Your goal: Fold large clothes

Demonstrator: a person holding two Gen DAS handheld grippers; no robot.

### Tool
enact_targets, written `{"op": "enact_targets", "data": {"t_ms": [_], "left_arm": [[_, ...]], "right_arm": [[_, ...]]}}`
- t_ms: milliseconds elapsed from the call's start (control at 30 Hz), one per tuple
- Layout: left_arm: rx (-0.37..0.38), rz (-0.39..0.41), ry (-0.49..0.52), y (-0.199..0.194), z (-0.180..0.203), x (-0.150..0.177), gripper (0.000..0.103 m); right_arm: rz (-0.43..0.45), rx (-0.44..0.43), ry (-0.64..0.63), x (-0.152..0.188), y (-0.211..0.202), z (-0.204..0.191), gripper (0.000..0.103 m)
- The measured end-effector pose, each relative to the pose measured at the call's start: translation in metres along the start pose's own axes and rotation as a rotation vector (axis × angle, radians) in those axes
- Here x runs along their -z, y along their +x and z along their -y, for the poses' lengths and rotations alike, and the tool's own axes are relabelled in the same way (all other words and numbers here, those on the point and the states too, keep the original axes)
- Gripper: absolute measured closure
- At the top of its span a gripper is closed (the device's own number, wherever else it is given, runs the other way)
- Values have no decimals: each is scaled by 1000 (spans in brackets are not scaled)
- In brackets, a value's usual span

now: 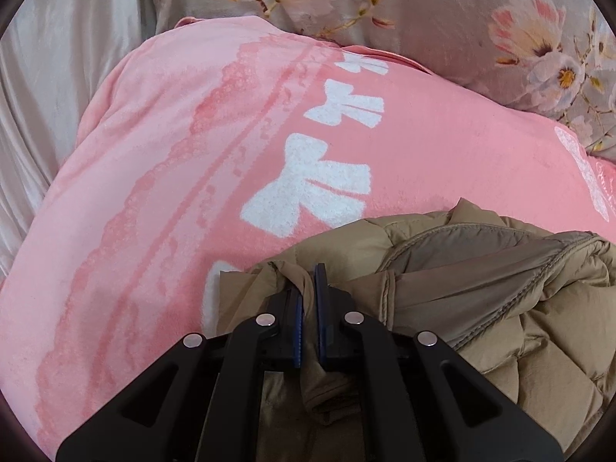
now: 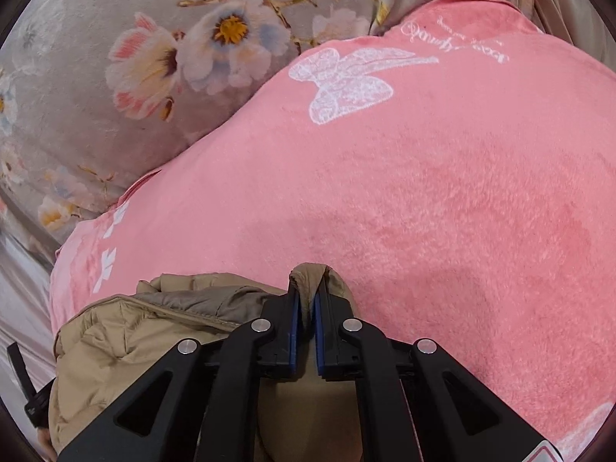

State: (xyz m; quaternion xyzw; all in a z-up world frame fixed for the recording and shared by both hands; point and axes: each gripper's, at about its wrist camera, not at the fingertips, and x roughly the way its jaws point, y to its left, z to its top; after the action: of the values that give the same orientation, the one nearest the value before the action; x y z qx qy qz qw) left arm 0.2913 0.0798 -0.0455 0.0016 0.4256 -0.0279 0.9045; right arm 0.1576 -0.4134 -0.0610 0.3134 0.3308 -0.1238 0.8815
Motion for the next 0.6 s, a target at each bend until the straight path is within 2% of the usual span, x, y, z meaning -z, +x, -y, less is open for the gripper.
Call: {"op": "enact_targets", "data": {"t_ms": [200,267,300,333,367,400,433,467,500,600], "left_arm": [[16,20,-18,3,-2,3,97],[55,16,-44,2,-9,2,96],[93,10,-75,-1,-17,0,95],[132,8,-114,-10,-29,-2,94],[149,11,-135,-17,-36,-4,90],[159,33,-158,-33,-47,-7,80],[116,71,-158,-52,-57,-10,70],[31,118,-150,-69,-64,-12,48],[-53,179,-127,-90,-71,-16,43],[-182,284,-46,-137,-70,-27,43]], "right_arm": [[-9,12,-5,2,2,-2,97],[-14,-20,21,0,1,3,90],[-17,-34,40,-2,-2,8,86],[-16,-29,55,-5,-10,12,70],[-2,-15,63,-8,-20,15,49],[53,-17,68,-10,-42,22,45],[96,-27,68,-12,-60,27,45],[119,-22,66,-14,-73,31,45],[154,1,53,-16,-95,33,45],[227,42,-38,-17,-135,14,58]]}}
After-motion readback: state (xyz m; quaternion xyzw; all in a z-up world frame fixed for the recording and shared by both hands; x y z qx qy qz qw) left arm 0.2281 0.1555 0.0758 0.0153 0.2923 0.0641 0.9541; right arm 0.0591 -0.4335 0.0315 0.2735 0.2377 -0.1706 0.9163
